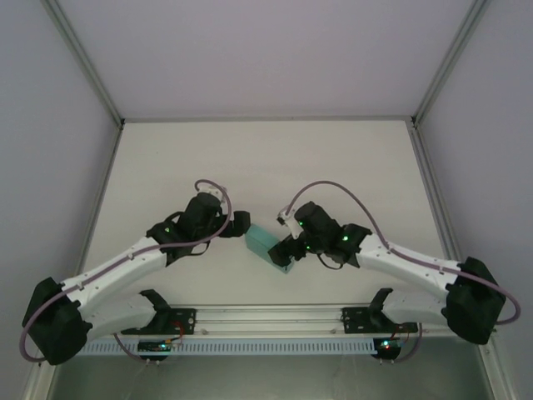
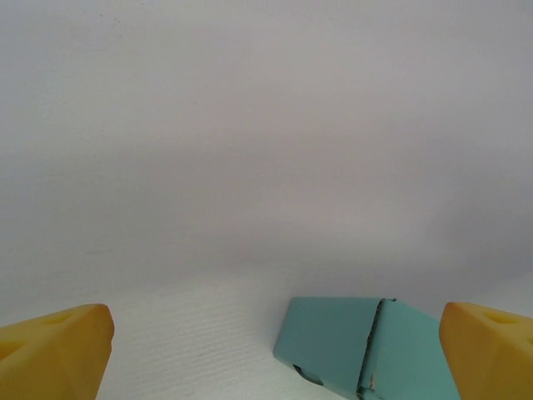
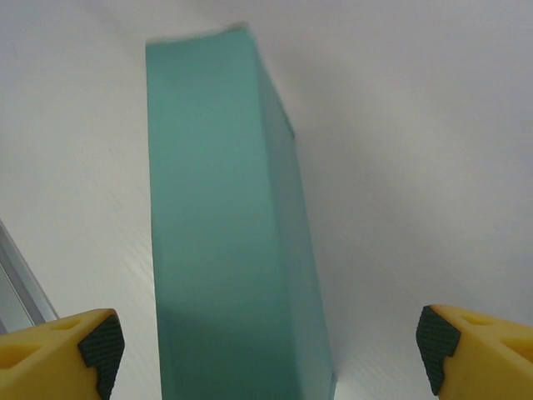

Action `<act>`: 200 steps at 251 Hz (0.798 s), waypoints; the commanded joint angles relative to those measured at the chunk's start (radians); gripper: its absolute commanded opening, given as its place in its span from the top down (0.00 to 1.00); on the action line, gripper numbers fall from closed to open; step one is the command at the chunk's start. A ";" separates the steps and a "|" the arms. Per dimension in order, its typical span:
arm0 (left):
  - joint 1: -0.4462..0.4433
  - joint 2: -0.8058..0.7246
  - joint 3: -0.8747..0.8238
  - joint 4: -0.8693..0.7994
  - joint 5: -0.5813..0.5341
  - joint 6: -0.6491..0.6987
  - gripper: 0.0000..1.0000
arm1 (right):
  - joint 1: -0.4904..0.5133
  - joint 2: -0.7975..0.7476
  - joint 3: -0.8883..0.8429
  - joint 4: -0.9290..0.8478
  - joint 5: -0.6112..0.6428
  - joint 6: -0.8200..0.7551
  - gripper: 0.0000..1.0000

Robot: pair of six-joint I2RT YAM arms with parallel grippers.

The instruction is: Assemble paper box

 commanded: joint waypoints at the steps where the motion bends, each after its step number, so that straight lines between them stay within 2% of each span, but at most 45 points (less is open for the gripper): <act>1: 0.011 -0.034 -0.041 -0.036 -0.029 0.002 0.00 | 0.041 0.058 0.069 -0.105 0.047 -0.089 0.09; 27: 0.014 -0.052 -0.075 -0.027 -0.033 -0.013 0.00 | 0.076 0.123 0.113 -0.154 0.145 -0.103 0.15; 77: 0.016 -0.082 -0.112 -0.033 -0.056 -0.029 0.00 | 0.135 0.203 0.187 -0.234 0.360 -0.103 0.36; 127: 0.018 -0.133 -0.120 -0.067 -0.101 -0.027 0.00 | 0.150 0.274 0.260 -0.336 0.553 -0.101 0.42; 145: 0.020 -0.160 -0.129 -0.077 -0.115 -0.034 0.00 | 0.151 0.339 0.299 -0.380 0.641 -0.102 0.48; 200: 0.021 -0.238 -0.170 -0.094 -0.139 -0.054 0.00 | 0.181 0.575 0.436 -0.467 0.865 -0.192 0.53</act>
